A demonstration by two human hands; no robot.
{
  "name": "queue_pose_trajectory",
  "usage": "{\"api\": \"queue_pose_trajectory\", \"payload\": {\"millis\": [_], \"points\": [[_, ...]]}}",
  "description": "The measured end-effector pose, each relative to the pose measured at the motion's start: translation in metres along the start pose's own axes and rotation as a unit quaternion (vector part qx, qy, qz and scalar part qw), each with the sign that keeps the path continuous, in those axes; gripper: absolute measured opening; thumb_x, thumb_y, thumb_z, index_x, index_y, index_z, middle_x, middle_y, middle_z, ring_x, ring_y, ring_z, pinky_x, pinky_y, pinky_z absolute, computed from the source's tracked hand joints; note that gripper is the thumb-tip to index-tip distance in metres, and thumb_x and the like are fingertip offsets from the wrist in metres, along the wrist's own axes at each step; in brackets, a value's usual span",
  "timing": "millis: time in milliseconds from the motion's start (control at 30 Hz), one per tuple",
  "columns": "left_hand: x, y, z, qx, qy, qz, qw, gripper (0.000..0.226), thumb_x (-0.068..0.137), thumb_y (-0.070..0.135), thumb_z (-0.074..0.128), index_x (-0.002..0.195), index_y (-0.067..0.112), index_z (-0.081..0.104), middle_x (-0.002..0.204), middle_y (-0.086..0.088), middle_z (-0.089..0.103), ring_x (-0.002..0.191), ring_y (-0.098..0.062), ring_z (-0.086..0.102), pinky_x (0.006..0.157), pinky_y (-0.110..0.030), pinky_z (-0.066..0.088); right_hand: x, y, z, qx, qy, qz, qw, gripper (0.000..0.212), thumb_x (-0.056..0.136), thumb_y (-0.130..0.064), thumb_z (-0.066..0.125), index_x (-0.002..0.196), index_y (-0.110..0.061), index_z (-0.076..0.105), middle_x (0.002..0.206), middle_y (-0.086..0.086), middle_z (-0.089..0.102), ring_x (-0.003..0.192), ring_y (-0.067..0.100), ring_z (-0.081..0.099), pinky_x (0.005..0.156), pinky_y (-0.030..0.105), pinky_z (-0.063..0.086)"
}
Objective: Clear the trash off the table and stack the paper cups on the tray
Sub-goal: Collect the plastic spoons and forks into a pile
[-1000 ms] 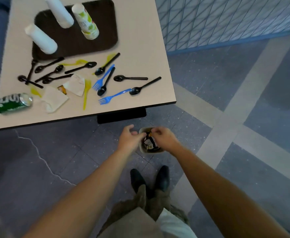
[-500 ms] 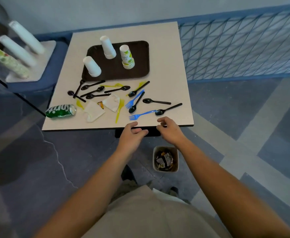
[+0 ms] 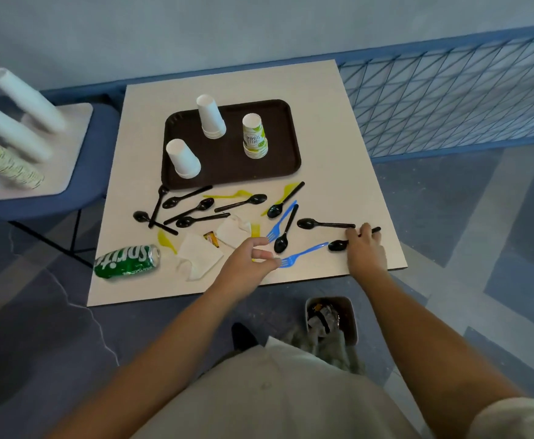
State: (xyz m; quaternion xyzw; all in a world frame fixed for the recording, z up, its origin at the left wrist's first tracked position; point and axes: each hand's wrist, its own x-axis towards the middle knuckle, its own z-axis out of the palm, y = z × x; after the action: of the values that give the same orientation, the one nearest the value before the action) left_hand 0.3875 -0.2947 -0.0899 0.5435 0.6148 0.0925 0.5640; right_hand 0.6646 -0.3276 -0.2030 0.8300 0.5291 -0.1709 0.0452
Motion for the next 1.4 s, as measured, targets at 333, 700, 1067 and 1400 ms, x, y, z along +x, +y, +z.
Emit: {"api": "queue_pose_trajectory", "payload": {"millis": [333,700,1067,1400], "points": [[0.045,0.013,-0.038,0.009,-0.024,0.011,1.0,0.042,0.094,0.036,0.072,0.133,0.032,0.058,0.109,0.013,0.073,0.105,-0.011,0.07,0.093,-0.031,0.052,0.005,0.009,0.001,-0.052,0.058,0.012,0.997,0.034,0.087,-0.002,0.057,0.118,-0.015,0.057,0.121,0.013,0.044,0.104,0.035,0.042,0.086,0.046,0.045],[0.09,0.039,-0.027,0.038,-0.038,-0.026,0.998,0.043,0.096,0.03,0.068,0.137,0.027,0.056,0.105,0.005,0.073,0.103,-0.011,0.067,0.087,-0.03,0.048,0.048,-0.033,-0.018,0.048,0.011,-0.073,0.996,0.028,0.103,-0.023,0.042,0.13,-0.021,0.046,0.118,0.003,0.054,0.106,0.028,0.054,0.091,0.047,0.041],[0.122,0.054,-0.031,0.007,-0.022,-0.039,0.999,0.039,0.095,0.034,0.066,0.133,0.029,0.058,0.101,0.006,0.072,0.092,-0.006,0.068,0.074,-0.024,0.049,0.086,-0.028,-0.026,0.069,0.004,-0.066,0.995,0.021,0.107,-0.028,0.042,0.118,-0.012,0.05,0.115,0.008,0.047,0.098,0.03,0.05,0.081,0.046,0.045],[0.136,0.065,-0.029,-0.104,-0.032,-0.067,0.992,0.041,0.093,0.053,0.068,0.12,0.023,0.072,0.108,0.004,0.077,0.103,-0.013,0.071,0.078,-0.028,0.054,0.061,-0.143,-0.077,0.372,-0.115,-0.161,0.907,0.007,0.109,-0.021,0.038,0.105,-0.015,0.039,0.08,0.002,0.06,0.07,0.025,0.059,0.062,0.042,0.044]]}}
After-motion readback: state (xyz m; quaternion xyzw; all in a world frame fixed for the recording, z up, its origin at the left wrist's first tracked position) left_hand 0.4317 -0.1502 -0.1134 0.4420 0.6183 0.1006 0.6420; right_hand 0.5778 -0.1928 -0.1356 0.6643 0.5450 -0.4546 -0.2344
